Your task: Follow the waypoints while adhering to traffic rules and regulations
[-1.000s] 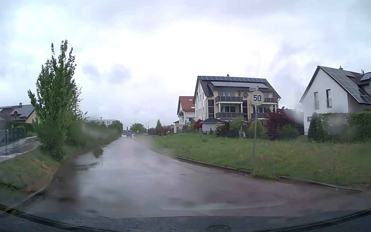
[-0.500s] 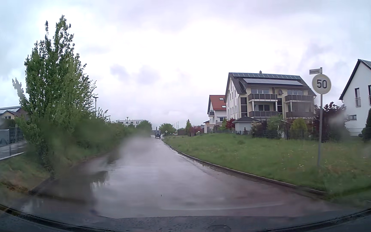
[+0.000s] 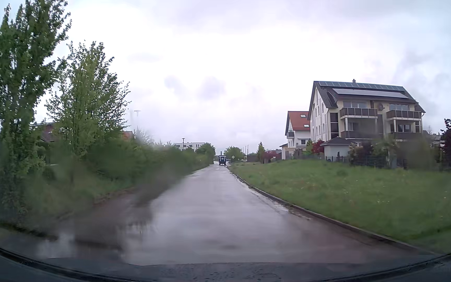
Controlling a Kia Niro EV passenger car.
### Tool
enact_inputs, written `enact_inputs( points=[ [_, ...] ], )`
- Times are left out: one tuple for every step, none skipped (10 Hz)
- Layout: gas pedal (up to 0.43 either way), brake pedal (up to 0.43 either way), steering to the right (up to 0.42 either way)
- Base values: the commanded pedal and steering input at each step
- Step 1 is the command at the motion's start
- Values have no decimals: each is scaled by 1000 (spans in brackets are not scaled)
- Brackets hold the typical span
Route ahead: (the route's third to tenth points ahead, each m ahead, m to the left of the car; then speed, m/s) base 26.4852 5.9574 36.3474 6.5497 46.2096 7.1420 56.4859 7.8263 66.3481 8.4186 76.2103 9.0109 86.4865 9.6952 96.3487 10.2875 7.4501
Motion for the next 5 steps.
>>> enact_inputs(
  points=[
    [228,0,-86],
    [228,0,-72],
    [228,0,-61],
    [228,0,-48],
    [228,0,-35]
  ],
)
